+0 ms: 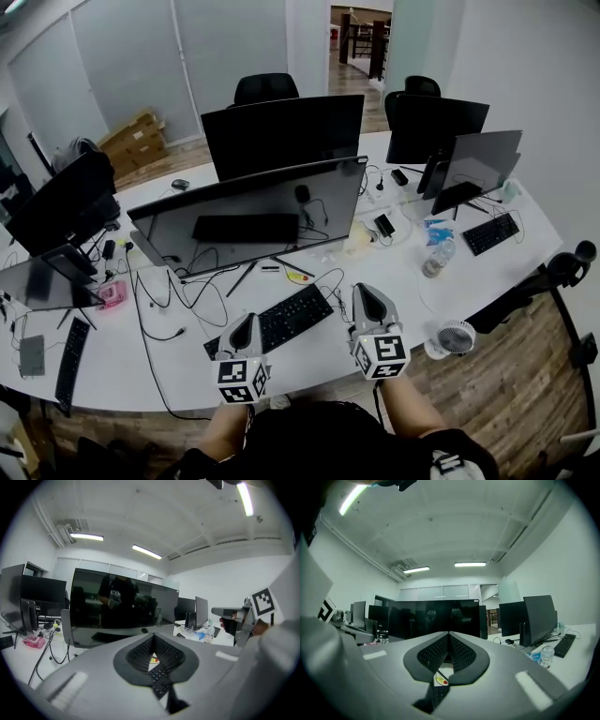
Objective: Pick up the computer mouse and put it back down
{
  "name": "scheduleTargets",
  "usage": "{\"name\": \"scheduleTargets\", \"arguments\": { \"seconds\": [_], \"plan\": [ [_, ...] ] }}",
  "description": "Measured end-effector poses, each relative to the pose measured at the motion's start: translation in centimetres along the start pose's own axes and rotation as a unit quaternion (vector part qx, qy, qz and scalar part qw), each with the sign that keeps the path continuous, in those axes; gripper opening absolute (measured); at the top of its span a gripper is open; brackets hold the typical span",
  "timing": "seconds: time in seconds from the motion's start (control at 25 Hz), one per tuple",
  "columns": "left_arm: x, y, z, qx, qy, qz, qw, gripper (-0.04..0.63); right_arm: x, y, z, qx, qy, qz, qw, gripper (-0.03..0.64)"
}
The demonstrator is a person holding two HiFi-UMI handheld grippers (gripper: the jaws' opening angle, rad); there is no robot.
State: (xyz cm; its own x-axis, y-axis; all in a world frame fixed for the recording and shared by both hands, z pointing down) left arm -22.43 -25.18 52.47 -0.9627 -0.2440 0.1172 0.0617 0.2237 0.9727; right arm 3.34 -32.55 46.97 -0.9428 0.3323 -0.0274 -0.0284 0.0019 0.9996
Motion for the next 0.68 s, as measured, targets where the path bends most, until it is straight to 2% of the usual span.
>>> {"name": "scheduleTargets", "arguments": {
  "seconds": [0.4,0.68],
  "plan": [
    [1.2,-0.4,-0.6,-0.002,0.008,0.002,1.0000,0.054,1.5,0.3,-0.4,0.007,-0.001,0.011,1.000,-0.003],
    [2.5,0.1,-1.0,0.008,0.019,0.028,0.9994,0.054,3.0,1.3,-0.8,0.019,-0.003,0.012,1.000,-0.003]
  ]
}}
Point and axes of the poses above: the fingertips, and each gripper's own axes: z backward along the fingers, x to its left, y out of its underside, the point moved 4 cm from there along z, backward along the fingers, and after that the axes turned 8 degrees about y, right-handed, at the moved point
